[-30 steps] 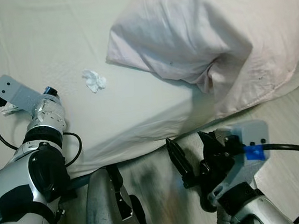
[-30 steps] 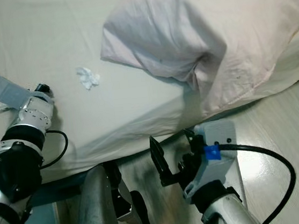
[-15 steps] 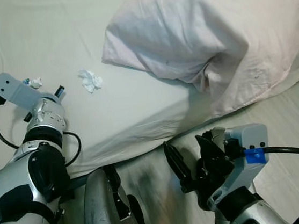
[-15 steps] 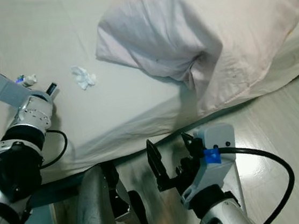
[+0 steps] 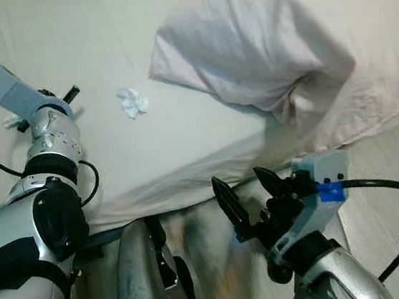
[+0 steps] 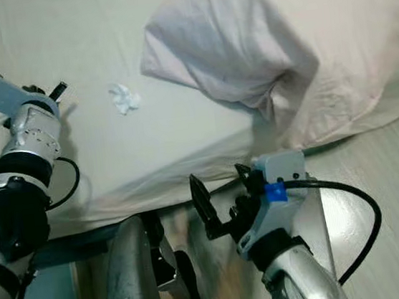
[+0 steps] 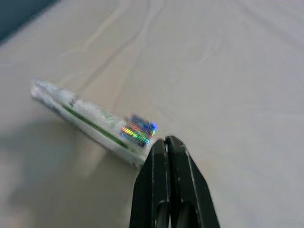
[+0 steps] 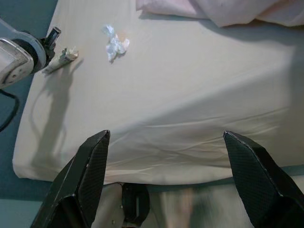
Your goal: Clean up the room
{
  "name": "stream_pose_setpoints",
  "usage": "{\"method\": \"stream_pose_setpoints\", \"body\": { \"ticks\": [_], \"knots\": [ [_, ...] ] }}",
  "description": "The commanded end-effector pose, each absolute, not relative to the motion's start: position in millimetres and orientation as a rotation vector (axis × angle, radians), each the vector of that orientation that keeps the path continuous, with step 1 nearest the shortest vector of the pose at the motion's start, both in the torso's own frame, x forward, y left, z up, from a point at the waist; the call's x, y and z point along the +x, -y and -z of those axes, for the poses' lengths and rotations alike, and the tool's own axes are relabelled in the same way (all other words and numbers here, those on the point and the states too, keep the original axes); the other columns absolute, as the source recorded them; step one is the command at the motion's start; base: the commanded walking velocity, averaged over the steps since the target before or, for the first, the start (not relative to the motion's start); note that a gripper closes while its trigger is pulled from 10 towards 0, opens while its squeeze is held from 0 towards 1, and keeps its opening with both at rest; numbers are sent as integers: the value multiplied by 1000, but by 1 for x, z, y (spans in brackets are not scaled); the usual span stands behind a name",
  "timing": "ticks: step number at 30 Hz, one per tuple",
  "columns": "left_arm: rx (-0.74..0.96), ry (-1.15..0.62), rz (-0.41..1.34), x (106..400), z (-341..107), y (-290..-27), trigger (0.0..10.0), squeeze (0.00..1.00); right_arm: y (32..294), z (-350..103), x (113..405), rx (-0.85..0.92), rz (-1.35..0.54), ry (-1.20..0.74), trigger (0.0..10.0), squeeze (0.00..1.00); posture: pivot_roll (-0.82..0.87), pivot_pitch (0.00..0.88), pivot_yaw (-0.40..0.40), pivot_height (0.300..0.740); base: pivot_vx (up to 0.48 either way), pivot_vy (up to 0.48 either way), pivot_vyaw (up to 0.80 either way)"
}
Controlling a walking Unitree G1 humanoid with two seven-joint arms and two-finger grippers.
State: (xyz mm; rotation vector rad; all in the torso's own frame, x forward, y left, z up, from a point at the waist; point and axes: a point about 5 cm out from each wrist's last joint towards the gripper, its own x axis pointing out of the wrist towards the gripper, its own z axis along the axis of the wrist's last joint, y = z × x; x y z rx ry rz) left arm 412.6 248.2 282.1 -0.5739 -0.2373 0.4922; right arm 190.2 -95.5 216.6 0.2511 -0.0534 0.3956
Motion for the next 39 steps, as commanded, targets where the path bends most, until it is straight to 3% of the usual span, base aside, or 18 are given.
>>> {"method": "stream_pose_setpoints", "body": {
  "ticks": [1, 2, 3, 4, 6, 7, 8, 9, 15, 19, 22, 25, 27, 31, 37, 38, 39],
  "knots": [
    [-520, 240, -504, 411, -274, -251, 0, 0, 93, -214, 190, 273, -427, 40, 10000, 0, -196, 625, 281, 435, 0, 0, 0],
    [-408, 291, -467, 411, -284, -248, 0, 224, 92, -215, 193, 274, -431, 50, 10000, 0, -186, 594, 280, 435, 0, 0, 0],
    [-408, 291, -467, 411, -284, -248, 0, 224, 92, -215, 193, 274, -431, 50, 10000, 0, -186, 594, 280, 435, 0, 0, 0],
    [-273, 335, -413, 411, -292, -243, 0, 451, 93, -216, 196, 270, -434, 56, 10000, 0, -180, 583, 280, 435, 0, 0, 0],
    [-184, 360, -373, 412, -297, -238, 0, 451, 93, -215, 198, 266, -435, 59, 10000, 0, -178, 578, 279, 435, 0, 0, 0],
    [-23, 361, -303, 414, -297, -228, 4118, 1000, 94, -214, 201, 255, -437, 58, 10000, 0, -167, 556, 278, 435, 0, 0, 0],
    [-23, 361, -303, 414, -297, -228, 4118, 1000, 94, -214, 201, 255, -437, 58, 10000, 0, -167, 556, 278, 435, 0, 0, 0],
    [149, 330, -177, 416, -281, -211, 10000, 1000, 95, -212, 210, 247, -448, 65, 10000, 0, -163, 507, 273, 435, 0, 0, 0],
    [223, 280, -75, 413, -248, -199, 10000, 1000, 95, -209, 226, 239, -466, 84, 10000, 0, -156, 462, 267, 435, 0, 0, 0],
    [337, 310, 131, 401, -222, -191, 10000, 1000, 92, -201, 240, 217, -500, 77, 10000, 0, -130, 366, 244, 435, 0, 0, 0],
    [380, 300, 188, 394, -209, -197, 10000, 1000, 89, -197, 246, 206, -530, 76, 10000, 0, -116, 306, 230, 435, 0, 0, 0],
    [389, 303, 200, 391, -205, -199, 10000, 1000, 87, -196, 247, 203, -539, 77, 10000, 0, -116, 306, 230, 435, 0, 0, 0],
    [413, 289, 265, 384, -192, -201, 10000, 1000, 86, -191, 255, 198, -554, 76, 10000, 0, -104, 235, 220, 435, 0, 0, 0],
    [415, 286, 310, 376, -182, -205, 10000, 1000, 87, -186, 267, 180, -558, 83, 10000, 0, -105, 191, 210, 435, 0, 0, 0],
    [542, 303, 622, 360, -169, -185, 10000, 1000, 96, -184, 292, 124, -535, 103, 10000, 0, -92, 134, 183, 435, 0, 0, 0],
    [604, 294, 624, 360, -167, -184, 10000, 0, 98, -184, 295, 117, -531, 107, 10000, 0, -94, 115, 184, 435, 0, 0, 0],
    [604, 294, 624, 360, -167, -184, 10000, 0, 98, -184, 295, 117, -531, 107, 10000, 0, -94, 115, 184, 435, 0, 0, 0]
  ]
}}
